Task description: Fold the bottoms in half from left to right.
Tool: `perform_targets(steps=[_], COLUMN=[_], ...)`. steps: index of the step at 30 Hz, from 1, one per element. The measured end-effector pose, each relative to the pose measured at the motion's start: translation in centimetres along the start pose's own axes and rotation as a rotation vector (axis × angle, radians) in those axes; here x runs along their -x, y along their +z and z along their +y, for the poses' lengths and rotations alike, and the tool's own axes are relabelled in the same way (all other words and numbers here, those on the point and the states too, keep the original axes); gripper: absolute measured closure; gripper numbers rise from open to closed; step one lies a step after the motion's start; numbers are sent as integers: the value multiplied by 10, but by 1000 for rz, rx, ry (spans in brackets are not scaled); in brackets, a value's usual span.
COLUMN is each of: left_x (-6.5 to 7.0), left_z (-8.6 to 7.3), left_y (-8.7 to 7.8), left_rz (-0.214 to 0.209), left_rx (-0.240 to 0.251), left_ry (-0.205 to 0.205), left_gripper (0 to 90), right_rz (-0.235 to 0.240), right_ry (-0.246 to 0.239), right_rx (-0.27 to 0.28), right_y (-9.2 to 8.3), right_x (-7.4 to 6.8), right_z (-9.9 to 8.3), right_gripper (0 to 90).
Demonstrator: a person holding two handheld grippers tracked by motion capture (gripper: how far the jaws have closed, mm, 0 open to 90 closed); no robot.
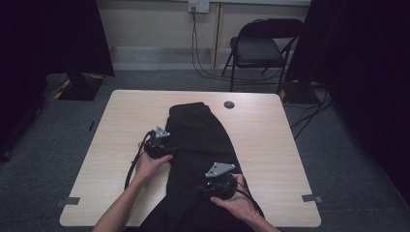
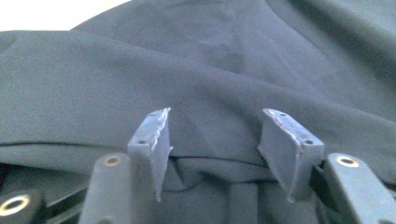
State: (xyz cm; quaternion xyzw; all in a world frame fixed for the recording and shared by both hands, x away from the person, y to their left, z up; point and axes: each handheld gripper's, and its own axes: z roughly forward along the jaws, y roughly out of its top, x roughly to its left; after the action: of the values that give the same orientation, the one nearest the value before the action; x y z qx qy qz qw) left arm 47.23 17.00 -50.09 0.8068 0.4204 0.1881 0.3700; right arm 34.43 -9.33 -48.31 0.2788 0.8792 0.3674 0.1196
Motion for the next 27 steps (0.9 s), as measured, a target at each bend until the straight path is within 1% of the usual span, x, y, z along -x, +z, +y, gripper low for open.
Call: perform_targets(steps=[1, 3, 5, 6, 7, 8, 9, 10, 11, 12, 13, 14, 15, 16, 17, 19, 20, 21, 22, 23, 24, 25, 26, 27], left_x=[-1, -1, -2, -3, -4, -4, -1, -1, 4, 4, 8, 11, 17, 17, 25, 32, 32, 39, 39, 42, 42, 40, 39, 38], left_z=[-1, 0, 0, 1, 2, 2, 4, 4, 4, 4, 3, 1, -4, -4, -10, -16, -16, -21, -21, -24, -25, -24, -24, -24], left_y=[1, -1, -4, -8, -12, -16, -26, -26, -37, -37, -44, -49, -55, -55, -56, -52, -52, -44, -44, -40, -38, -36, -36, -35], left_rz=[2, -7, -6, -5, -20, -30, -27, -27, -62, -62, -65, -73, -106, -106, -132, -149, -149, -151, -151, -142, -144, -144, -143, -144], left_rx=[10, 5, 5, 8, 22, 35, 25, 25, 11, 11, 17, 27, 33, 33, 13, 5, 5, -47, -47, -65, -53, -51, -52, -49], left_ry=[-7, -10, -13, -26, -42, -52, 9, 9, 44, 44, 66, 77, 82, 82, 117, 125, 125, 163, 163, 166, 157, 139, 144, 135], left_gripper=[336, 347, 407, 407, 407, 407, 407, 411, 414, 415, 415, 416, 416, 418, 418, 424, 424, 424, 424, 414, 414, 386, 378, 365], right_rz=[-7, -13, -15, -16, -19, -19, -28, -28, -31, -31, -26, -43, -56, -48, -35, -33, -27, -19, -19, -22, -22, -34, -32, -42], right_ry=[-2, 3, 2, 0, 11, 11, 7, 7, 8, 8, 11, -1, -8, 11, 28, 33, 37, 51, 51, 55, 55, 77, 87, 93], right_rx=[-1, -4, -5, -10, -1, -1, -6, -6, -14, -14, -5, -4, -2, -1, 10, 27, 37, 58, 58, 80, 80, 95, 99, 99], right_y=[-1, 2, 3, 5, 8, 8, 10, 10, 14, 14, 15, 13, 12, 11, 9, 5, 1, -5, -5, -15, -15, -25, -30, -33], right_x=[0, 2, 3, 3, 5, 5, 6, 6, 7, 7, 8, 7, 7, 9, 11, 13, 14, 16, 16, 19, 19, 24, 27, 29], right_z=[-1, -2, -3, -3, 0, 0, 2, 2, 3, 3, 2, 3, 3, 3, 3, 4, 5, 6, 6, 6, 6, 3, 0, -2], right_gripper=[398, 389, 387, 384, 388, 388, 407, 407, 535, 535, 567, 736, 774, 786, 821, 858, 867, 871, 871, 878, 878, 887, 890, 895])
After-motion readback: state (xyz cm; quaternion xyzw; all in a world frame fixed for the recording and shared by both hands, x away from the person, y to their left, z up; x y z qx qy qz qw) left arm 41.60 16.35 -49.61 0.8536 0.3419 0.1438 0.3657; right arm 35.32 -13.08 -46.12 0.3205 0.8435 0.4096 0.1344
